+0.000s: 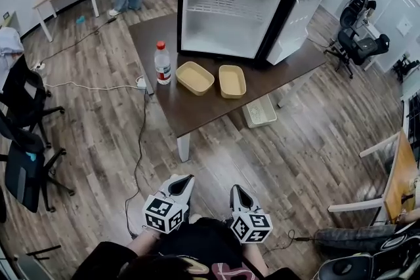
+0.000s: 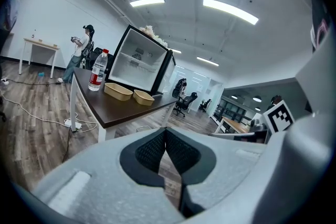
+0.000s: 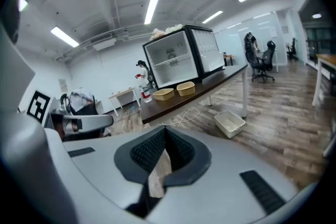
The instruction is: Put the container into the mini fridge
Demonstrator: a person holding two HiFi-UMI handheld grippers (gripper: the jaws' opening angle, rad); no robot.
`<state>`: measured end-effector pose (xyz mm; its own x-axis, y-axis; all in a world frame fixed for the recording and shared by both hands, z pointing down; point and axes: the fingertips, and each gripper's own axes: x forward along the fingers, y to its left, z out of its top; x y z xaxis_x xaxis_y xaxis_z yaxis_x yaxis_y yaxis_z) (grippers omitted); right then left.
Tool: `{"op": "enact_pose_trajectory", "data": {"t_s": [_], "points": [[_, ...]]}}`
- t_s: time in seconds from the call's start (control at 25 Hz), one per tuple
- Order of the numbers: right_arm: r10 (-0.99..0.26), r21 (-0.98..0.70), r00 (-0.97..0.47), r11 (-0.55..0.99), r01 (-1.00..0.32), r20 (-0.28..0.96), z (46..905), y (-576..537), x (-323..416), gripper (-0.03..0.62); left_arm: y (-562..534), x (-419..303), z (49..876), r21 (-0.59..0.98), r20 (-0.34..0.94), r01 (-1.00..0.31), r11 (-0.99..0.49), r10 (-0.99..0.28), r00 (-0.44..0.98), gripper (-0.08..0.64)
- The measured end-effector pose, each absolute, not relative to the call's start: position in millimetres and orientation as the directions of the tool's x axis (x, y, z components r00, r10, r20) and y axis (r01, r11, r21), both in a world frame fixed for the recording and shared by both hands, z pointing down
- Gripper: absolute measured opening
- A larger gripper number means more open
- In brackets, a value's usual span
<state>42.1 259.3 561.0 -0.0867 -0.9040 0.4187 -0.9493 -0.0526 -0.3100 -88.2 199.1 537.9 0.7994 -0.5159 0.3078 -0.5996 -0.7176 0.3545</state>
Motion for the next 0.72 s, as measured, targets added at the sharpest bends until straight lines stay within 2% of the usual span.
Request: {"op": "enact_pose_trajectory", "data": {"t_s": [0.24, 0.72], "points": [[-0.918, -0.369, -0.032, -0.126, -0.921, 0.395, 556, 195, 71, 0.007, 123, -74, 533, 0.338, 0.291, -0.576, -0.744, -0.499, 0.816, 0.009], [-0.91, -0.294, 0.013, -0.147, -0.944, 0.414, 557, 88, 70, 0.008, 4, -56, 529, 0.298, 0.307, -0.517, -0.802, -0.432, 0.848, 0.009]]}}
